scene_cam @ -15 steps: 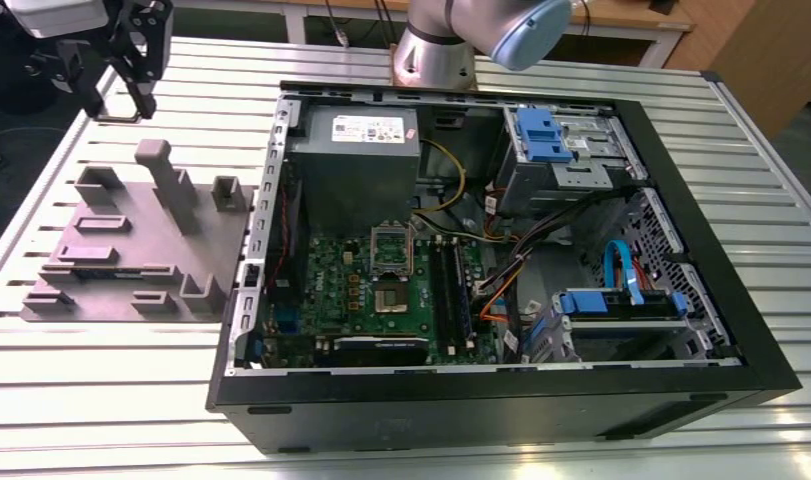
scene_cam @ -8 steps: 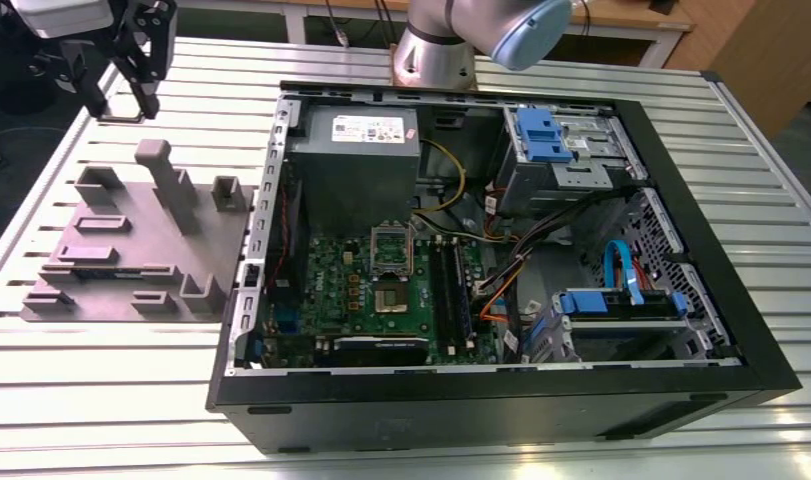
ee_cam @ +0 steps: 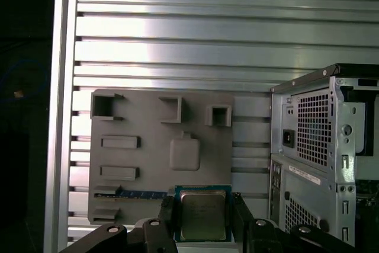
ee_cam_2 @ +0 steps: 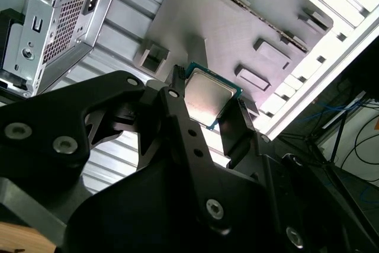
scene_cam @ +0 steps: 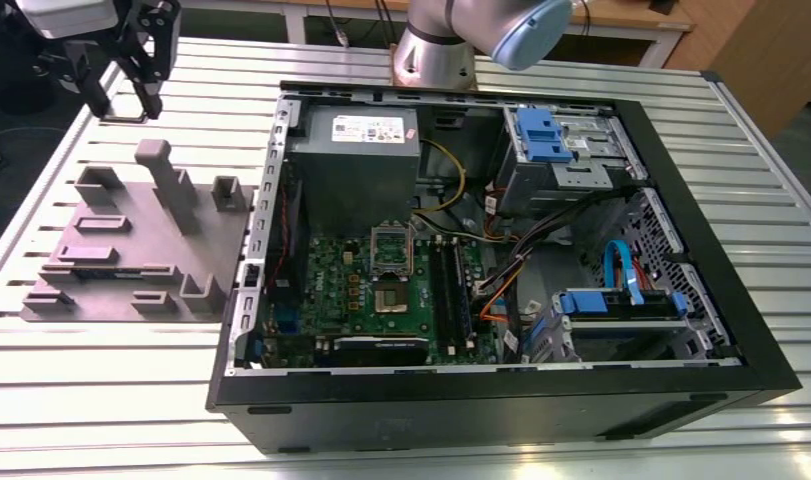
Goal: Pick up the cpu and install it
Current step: 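Pick up the cpu and move it towards the insertion slot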
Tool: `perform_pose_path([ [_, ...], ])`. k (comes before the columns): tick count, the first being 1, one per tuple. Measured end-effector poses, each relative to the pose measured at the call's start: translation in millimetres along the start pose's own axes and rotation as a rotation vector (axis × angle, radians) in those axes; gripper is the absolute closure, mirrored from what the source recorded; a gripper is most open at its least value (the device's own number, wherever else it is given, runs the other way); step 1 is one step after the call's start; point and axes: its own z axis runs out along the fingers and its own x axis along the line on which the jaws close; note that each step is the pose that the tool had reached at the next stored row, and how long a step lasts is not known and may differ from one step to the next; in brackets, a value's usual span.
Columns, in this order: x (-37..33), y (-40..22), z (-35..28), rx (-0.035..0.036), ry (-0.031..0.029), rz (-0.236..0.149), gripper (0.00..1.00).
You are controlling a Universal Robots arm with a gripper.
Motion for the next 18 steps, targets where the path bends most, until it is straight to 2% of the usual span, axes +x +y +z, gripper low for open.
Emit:
perform_pose_path([
  [18, -6.7, -0.1, 0.0, -0.0001, -0.0001, 0.0, 0.53],
])
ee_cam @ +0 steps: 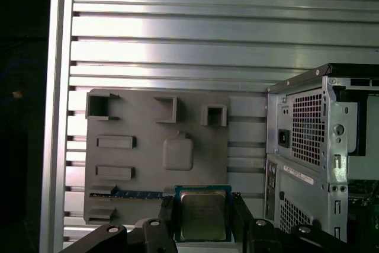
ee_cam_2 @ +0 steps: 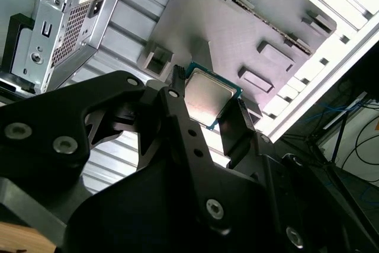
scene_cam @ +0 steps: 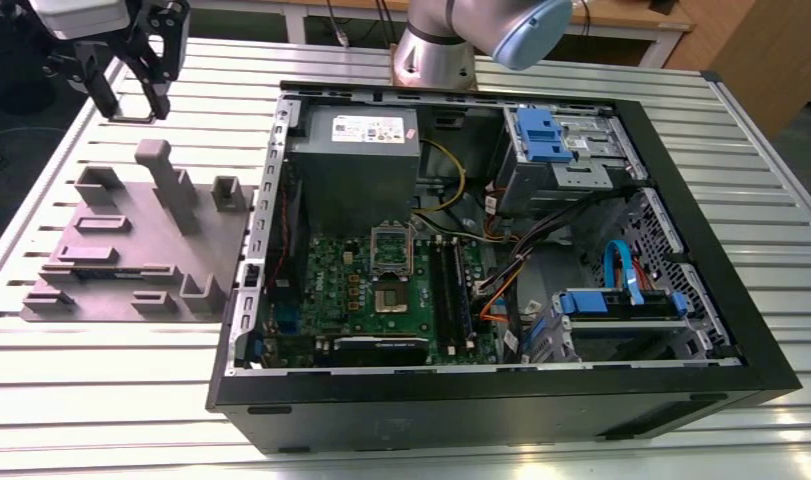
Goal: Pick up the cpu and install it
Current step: 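Pick up the cpu and move it towards the insertion slot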
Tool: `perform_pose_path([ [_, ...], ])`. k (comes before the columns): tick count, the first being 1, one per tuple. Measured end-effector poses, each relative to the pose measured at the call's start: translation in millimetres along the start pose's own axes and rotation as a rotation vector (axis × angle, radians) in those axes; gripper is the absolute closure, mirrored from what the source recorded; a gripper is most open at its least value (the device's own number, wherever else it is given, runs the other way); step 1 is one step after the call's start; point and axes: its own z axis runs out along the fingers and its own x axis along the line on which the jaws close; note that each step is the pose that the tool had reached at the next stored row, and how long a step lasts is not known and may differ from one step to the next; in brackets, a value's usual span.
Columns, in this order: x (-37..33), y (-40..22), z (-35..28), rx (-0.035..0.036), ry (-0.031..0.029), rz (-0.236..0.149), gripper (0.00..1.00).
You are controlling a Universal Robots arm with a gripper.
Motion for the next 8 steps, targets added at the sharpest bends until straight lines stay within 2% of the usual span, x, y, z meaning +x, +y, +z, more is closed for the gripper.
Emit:
perform_pose_path([
  [8, -3.2, 0.0, 0.0, 0.0001, 0.0, 0.0, 0.53],
])
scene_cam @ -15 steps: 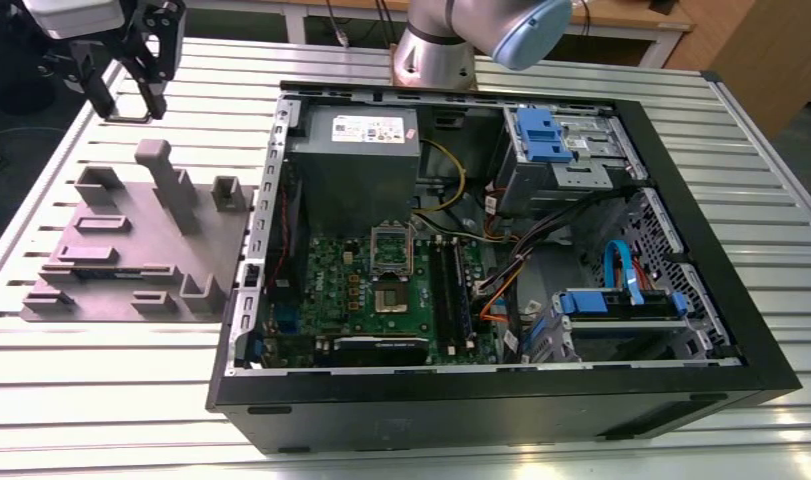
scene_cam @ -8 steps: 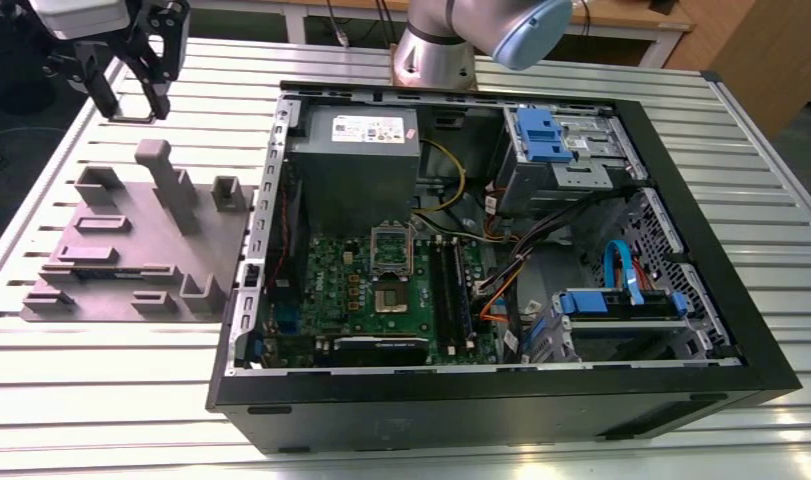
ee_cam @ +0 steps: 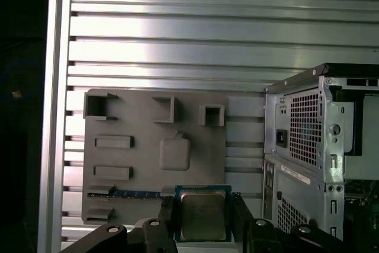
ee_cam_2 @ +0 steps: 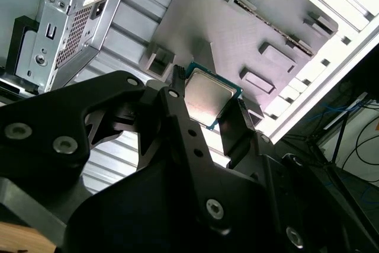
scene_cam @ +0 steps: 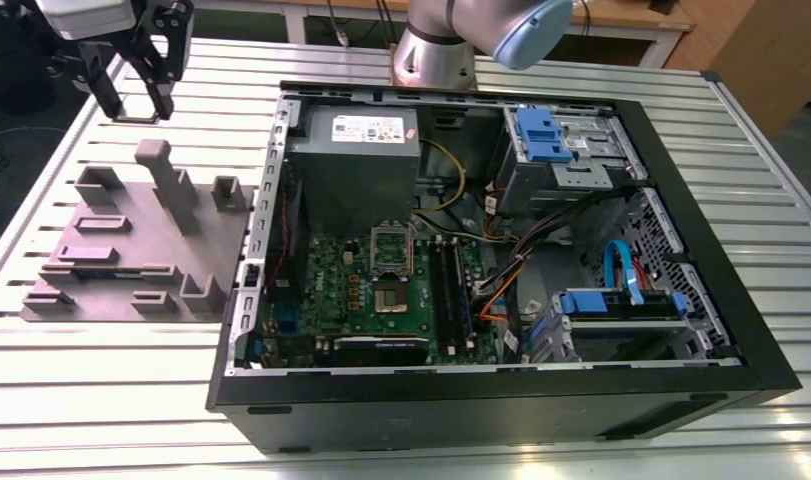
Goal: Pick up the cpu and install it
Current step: 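Pick up the cpu and move it towards the insertion slot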
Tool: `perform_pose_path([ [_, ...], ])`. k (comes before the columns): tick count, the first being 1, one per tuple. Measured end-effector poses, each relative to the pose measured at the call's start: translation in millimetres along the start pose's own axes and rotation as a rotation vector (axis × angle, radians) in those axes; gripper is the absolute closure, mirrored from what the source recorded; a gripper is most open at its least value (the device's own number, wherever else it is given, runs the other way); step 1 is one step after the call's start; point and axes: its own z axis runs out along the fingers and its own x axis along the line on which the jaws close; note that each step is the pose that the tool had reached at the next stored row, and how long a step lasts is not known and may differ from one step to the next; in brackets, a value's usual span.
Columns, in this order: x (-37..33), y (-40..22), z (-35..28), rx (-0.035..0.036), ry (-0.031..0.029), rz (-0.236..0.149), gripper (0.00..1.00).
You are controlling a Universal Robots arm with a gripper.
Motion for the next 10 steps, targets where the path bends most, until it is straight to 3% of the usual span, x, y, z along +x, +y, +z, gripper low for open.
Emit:
perform_pose_path([
  [10, -4.1, -0.1, 0.0, 0.0, 0.0, 0.0, 0.53],
])
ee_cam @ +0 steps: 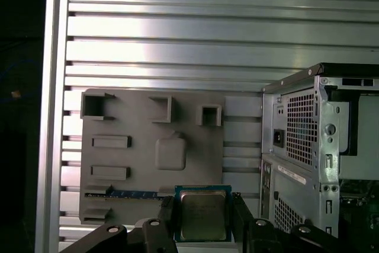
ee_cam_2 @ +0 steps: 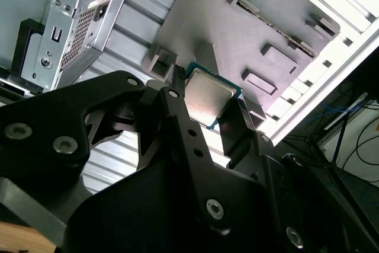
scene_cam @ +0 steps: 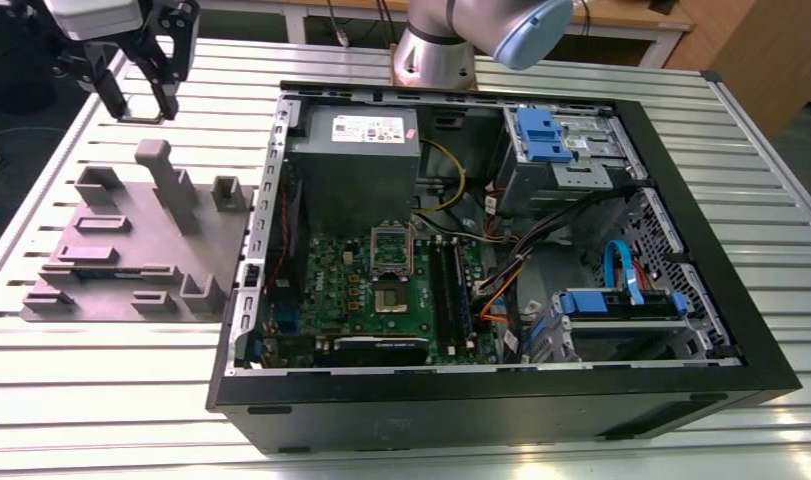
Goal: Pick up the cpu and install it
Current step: 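Pick up the cpu and move it towards the insertion slot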
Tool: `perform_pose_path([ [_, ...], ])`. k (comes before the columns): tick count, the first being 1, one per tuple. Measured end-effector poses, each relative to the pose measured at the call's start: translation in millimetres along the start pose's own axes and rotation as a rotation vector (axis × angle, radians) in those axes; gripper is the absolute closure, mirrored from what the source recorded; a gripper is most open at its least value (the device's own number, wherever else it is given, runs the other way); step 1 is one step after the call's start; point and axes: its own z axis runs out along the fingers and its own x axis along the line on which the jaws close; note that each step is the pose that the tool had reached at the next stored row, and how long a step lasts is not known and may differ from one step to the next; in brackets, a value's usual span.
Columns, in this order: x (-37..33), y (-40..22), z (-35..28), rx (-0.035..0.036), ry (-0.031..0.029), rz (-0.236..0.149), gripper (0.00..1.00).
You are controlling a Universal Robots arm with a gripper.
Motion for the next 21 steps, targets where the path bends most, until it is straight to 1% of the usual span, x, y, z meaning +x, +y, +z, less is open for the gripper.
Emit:
perform_pose_path([
  [21, -8.6, -0.2, 0.1, 0.0, 0.0, 0.0, 0.53],
])
